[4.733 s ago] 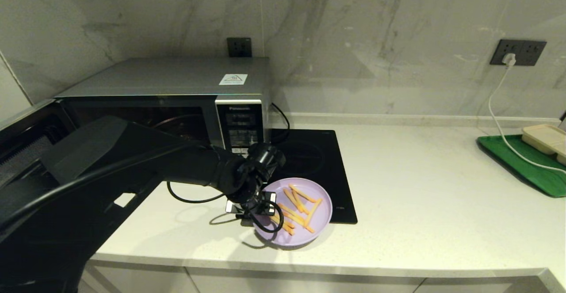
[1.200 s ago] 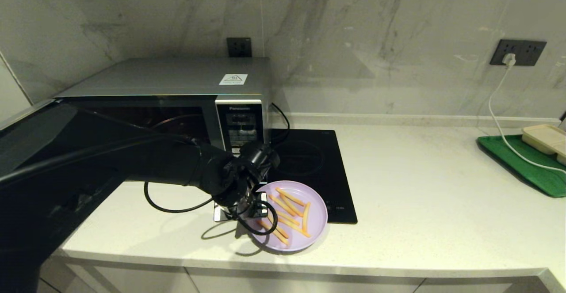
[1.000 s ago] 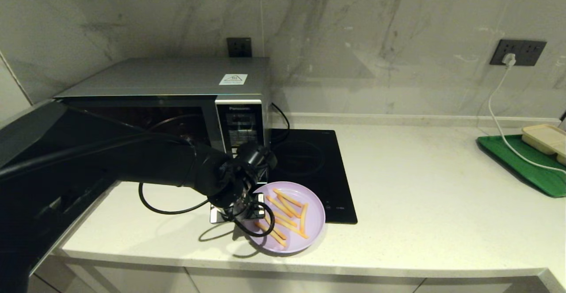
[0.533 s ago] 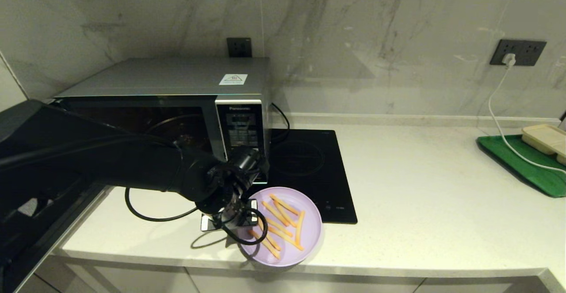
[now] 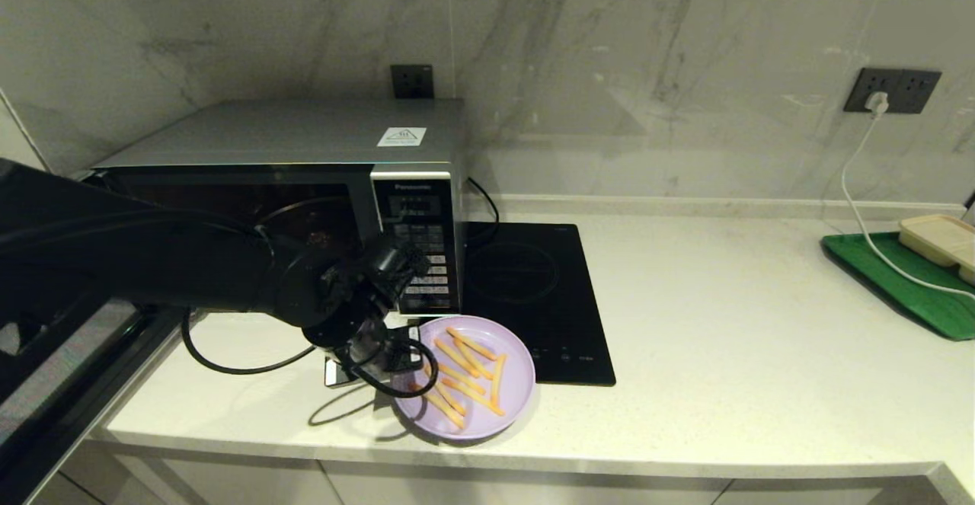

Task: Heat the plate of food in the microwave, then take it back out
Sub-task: Put the plate in the microwave oven

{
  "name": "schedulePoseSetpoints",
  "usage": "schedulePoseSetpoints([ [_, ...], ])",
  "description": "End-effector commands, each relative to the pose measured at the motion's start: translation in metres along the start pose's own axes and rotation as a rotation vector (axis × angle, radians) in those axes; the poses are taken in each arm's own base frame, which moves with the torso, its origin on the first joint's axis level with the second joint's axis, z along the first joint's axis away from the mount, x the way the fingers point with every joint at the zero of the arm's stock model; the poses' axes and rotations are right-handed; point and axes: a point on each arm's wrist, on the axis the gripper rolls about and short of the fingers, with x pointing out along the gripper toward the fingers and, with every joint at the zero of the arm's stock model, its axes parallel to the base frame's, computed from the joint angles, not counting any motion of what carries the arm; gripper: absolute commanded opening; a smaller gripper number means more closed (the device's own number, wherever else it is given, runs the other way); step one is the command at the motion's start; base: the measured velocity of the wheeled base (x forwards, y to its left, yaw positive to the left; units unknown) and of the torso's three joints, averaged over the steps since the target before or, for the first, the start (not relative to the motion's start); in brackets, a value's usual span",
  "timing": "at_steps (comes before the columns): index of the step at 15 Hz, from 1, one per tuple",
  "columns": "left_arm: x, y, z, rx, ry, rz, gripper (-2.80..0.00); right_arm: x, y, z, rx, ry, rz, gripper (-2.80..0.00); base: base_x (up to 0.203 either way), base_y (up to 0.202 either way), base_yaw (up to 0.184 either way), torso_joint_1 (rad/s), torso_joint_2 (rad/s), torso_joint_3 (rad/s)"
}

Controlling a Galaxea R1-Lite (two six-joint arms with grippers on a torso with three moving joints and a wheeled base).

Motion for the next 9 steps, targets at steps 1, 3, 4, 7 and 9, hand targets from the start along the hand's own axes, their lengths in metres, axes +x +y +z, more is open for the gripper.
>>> schedulePoseSetpoints([
  [1, -0.008, 0.009, 0.006, -0.032, 0.001, -0.024, -2.80, 0.000, 0.000, 0.000, 0.001, 0.001, 0.000, -2.80, 0.000, 0.000, 0.000, 0.000, 0.00, 0.000],
  [3, -0.004, 0.017, 0.003, -0.041, 0.023, -0.008, -2.80, 0.000, 0.000, 0.000, 0.001, 0.001, -0.001, -2.80, 0.000, 0.000, 0.000, 0.000, 0.00, 0.000],
  [4, -0.003, 0.020, 0.004, -0.049, 0.027, -0.004, -2.80, 0.000, 0.000, 0.000, 0.001, 0.001, 0.000, -2.80, 0.000, 0.000, 0.000, 0.000, 0.00, 0.000],
  [7, -0.009, 0.025, 0.007, -0.064, 0.032, -0.033, -2.80, 0.000, 0.000, 0.000, 0.001, 0.001, 0.000, -2.80, 0.000, 0.000, 0.000, 0.000, 0.00, 0.000],
  [9, -0.014, 0.028, 0.010, -0.079, 0.049, -0.080, -2.80, 0.000, 0.000, 0.000, 0.001, 0.001, 0.000, -2.80, 0.000, 0.000, 0.000, 0.000, 0.00, 0.000],
])
